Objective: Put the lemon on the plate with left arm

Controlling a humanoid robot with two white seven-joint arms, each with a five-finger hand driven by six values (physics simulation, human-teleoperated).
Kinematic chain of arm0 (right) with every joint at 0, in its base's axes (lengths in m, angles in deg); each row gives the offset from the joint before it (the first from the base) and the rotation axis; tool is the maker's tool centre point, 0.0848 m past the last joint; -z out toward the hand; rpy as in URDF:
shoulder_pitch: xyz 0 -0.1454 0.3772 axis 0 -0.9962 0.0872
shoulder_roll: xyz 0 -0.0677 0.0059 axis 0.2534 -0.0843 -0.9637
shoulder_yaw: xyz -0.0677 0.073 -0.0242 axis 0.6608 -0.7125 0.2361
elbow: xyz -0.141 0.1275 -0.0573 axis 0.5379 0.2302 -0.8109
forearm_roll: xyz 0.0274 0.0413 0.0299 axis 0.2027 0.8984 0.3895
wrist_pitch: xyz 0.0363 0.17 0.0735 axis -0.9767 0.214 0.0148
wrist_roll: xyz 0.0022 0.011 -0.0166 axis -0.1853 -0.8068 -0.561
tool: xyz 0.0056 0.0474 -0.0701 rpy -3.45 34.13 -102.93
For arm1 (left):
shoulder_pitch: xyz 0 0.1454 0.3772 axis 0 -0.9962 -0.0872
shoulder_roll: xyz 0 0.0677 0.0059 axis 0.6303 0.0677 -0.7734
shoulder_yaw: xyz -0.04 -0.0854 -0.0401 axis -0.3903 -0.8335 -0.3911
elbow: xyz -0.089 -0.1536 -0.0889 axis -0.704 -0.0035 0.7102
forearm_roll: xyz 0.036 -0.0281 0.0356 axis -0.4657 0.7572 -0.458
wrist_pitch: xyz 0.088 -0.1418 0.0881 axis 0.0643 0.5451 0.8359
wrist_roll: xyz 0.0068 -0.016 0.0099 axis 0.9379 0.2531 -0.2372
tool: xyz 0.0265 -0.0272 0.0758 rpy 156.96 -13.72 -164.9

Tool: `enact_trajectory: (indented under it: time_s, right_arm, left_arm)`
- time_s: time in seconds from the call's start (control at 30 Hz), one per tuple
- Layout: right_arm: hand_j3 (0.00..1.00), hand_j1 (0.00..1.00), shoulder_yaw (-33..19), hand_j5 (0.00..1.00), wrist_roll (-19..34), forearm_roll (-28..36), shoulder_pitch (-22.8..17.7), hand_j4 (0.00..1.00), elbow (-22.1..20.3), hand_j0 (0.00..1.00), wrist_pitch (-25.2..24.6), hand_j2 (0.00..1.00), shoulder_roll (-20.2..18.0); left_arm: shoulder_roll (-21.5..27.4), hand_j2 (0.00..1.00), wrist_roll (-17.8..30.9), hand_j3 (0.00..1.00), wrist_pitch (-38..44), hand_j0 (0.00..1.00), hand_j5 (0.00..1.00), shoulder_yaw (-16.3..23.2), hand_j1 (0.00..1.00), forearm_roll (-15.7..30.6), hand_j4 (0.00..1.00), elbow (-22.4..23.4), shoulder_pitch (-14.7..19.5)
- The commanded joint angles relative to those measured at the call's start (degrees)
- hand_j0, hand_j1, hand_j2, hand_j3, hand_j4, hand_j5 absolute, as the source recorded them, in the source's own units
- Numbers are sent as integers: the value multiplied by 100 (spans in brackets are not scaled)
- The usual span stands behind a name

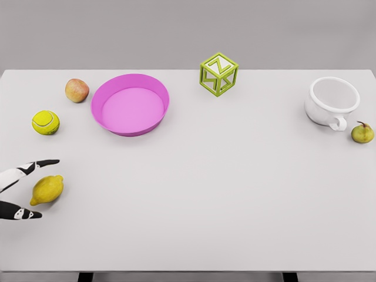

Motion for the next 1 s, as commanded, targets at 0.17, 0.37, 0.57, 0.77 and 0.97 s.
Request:
enact_trajectory:
  time_s: [0.17, 0.37, 0.57, 0.77, 0.97]
  right_arm:
    - [100, 100, 1, 100, 1, -1, 0, 100, 6, 100, 0, 100, 1]
    - [100, 100, 1, 100, 1, -1, 0, 100, 6, 100, 0, 100, 1]
    - [100, 100, 1, 100, 1, -1, 0, 100, -3, 100, 0, 100, 1]
    - [100, 100, 1, 100, 1, -1, 0, 100, -3, 100, 0, 100, 1]
    - [100, 100, 1, 100, 1, -1, 0, 100, -3, 100, 0, 100, 1]
  left_arm:
    - [-108, 100, 2, 100, 8, 100, 100, 42, 100, -37, 100, 14, 9]
    - [-117, 96, 11, 96, 8, 96, 96, 42, 96, -152, 96, 84, 9]
    - [-231, 96, 11, 96, 8, 96, 96, 33, 96, -143, 96, 383, 97]
    - [-327, 91, 11, 91, 8, 91, 91, 33, 91, -143, 91, 419, 149]
    - [-424, 88, 11, 88, 8, 88, 88, 51, 88, -152, 88, 419, 141]
